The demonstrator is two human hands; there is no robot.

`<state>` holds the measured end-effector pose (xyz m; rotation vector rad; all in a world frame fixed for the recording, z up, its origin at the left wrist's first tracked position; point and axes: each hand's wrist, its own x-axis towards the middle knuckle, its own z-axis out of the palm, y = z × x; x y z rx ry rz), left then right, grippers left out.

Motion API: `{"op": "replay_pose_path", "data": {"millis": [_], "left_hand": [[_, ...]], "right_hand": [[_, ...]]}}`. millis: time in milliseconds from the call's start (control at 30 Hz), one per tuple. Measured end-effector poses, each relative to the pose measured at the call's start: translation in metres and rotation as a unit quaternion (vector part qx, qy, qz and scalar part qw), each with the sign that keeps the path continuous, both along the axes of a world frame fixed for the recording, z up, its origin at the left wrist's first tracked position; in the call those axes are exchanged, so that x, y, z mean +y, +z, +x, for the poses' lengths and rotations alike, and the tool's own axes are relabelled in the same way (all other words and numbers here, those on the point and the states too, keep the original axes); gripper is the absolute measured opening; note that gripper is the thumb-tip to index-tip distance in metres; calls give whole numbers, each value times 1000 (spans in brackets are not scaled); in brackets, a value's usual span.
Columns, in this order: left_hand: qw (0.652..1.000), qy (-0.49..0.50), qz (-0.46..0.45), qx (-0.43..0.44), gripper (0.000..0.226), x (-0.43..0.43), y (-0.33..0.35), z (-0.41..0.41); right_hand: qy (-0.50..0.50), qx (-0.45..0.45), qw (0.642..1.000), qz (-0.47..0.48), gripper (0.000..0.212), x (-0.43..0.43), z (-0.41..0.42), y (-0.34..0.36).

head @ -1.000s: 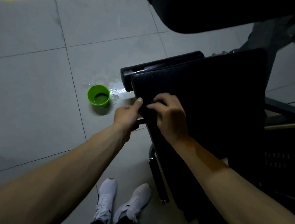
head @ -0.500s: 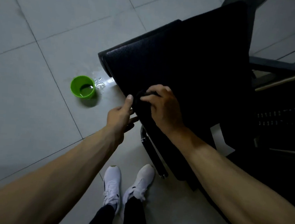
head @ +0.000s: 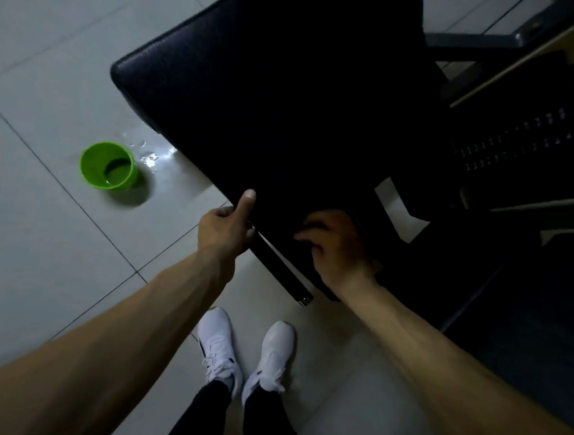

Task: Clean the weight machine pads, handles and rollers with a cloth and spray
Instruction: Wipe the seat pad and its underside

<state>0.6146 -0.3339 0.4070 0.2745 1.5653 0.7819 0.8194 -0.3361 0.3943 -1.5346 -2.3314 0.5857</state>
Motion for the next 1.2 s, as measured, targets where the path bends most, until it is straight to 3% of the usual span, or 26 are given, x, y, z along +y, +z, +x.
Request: {"op": "replay_pose_path", "data": {"millis": [167, 267, 367, 533, 600, 667, 700, 800, 900, 1000, 1200], "left_hand": [[999, 11, -37, 34, 52, -4, -5, 14], [999, 14, -9, 47, 53, -11, -12, 18], [999, 12, -10, 39, 53, -24, -21, 34], [998, -11, -58, 21, 39, -53, -26, 68], [993, -71, -40, 90, 25, -62, -18, 82], [954, -184, 64, 230, 24, -68, -11, 91], [915, -232, 135, 303, 26, -69, -9, 94], [753, -363, 301, 459, 34, -63, -15, 87], [619, -518, 299, 509, 69, -60, -28, 75], [572, -569, 264, 529, 89, -63, -34, 68], [559, -590, 227, 536, 90, -64, -28, 74]], "right_hand": [[6, -9, 998, 65, 32, 37, -43, -2], [-11, 10, 998, 56, 26, -1, -8, -30], [-30, 23, 999, 6, 36, -50, 37, -47], [-102, 10, 994, -39, 37, -103, 76, -59], [-147, 13, 988, -50, 39, -113, 75, -55], [-198, 25, 978, -62, 38, -105, 63, -45], [-216, 27, 974, -61, 39, -92, 56, -38], [-216, 54, 974, -34, 33, -32, 42, -27], [-211, 59, 975, -39, 30, -4, 43, -36], [-242, 30, 968, -54, 33, -48, 52, -51], [-343, 64, 932, -93, 51, -134, 50, -57]]}}
